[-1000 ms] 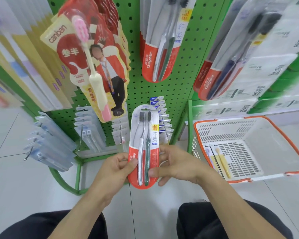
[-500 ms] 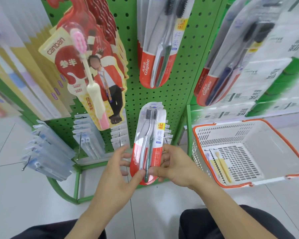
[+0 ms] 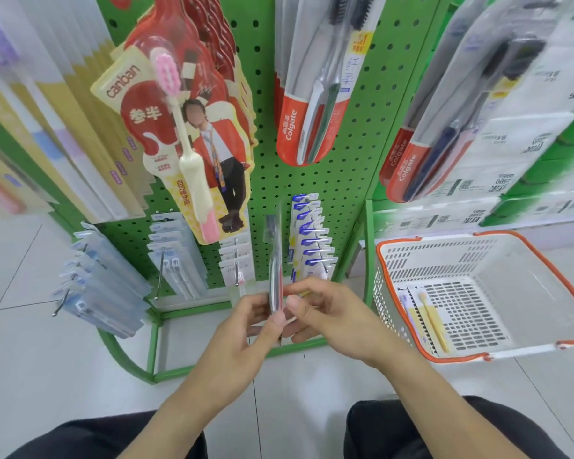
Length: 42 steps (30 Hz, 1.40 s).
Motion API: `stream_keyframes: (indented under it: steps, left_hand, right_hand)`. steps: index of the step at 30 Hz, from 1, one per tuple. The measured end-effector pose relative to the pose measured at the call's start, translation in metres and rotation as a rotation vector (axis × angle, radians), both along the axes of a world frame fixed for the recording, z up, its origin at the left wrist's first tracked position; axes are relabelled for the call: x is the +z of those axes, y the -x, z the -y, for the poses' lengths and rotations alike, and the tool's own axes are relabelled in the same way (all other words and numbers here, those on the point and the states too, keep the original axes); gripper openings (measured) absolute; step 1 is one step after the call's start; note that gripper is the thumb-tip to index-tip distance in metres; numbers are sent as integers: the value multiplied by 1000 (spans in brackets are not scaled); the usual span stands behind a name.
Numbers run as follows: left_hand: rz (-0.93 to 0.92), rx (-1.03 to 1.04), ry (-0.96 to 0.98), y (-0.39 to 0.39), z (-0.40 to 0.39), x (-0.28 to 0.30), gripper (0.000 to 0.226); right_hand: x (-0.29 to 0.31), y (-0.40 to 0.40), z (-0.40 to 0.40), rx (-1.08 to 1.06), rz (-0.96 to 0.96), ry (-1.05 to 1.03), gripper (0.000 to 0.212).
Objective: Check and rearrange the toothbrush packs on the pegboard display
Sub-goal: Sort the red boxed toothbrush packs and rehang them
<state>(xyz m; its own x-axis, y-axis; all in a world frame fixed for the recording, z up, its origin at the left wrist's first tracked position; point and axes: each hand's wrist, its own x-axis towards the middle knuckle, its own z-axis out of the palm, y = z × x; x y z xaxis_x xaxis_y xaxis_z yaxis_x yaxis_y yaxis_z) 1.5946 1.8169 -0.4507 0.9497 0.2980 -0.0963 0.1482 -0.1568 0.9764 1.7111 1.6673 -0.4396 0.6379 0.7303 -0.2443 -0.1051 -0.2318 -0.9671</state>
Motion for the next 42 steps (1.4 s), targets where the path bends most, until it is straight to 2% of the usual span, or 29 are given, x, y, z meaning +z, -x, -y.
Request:
stream_keyframes:
  steps: [4, 7, 10, 14, 16, 18, 23, 26, 28, 29, 32, 34, 37, 40, 42]
  left_hand:
    - [-8, 31, 45, -2, 1, 3, 34]
    - [-29, -15, 56, -2, 0, 5, 27]
    - [-61, -35, 80, -1, 2, 6, 28]
    - [-107, 68, 68, -2, -2, 4, 34]
    - [-141, 96, 133, -4, -2, 3, 26]
    - [-203, 95, 178, -5, -3, 1, 12]
    - [-306, -28, 178, -2, -10, -3, 21]
    - [-342, -124, 172, 0, -9, -4, 27]
    - [-340, -132, 191, 0, -7, -5, 40]
    - [-323, -106, 211, 0, -6, -5, 46]
    - [-241, 4, 292, -3, -3, -3, 63]
    - [-201, 39, 303, -5, -5, -3, 67]
    - [-195, 70, 224, -4, -8, -2, 56]
    - [-203, 56, 141, -2, -12, -1, 44]
    - [-223, 16, 119, 0, -12, 0, 35]
  right_hand:
    - [0, 0, 3, 59, 183, 74, 38]
    - [-1, 2, 3, 31, 167, 79, 52]
    - [2, 2, 1, -44, 158, 126, 81]
    - [3, -2, 0, -131, 187, 208, 123]
    - [5, -2, 0, -136, 198, 239, 139]
    - [7, -3, -1, -131, 203, 261, 146]
    - [8, -6, -1, -153, 259, 289, 127]
    - [12, -8, 2, -206, 291, 309, 85]
    - [13, -10, 5, -183, 290, 311, 53]
    - [13, -11, 5, -161, 271, 312, 44]
    - [10, -11, 7, -53, 168, 289, 31]
    - [10, -10, 7, 59, 99, 253, 22]
    - [9, -8, 8, 174, 91, 250, 17]
    - [5, -7, 6, 125, 201, 242, 17]
    - [2, -8, 5, 42, 179, 207, 16]
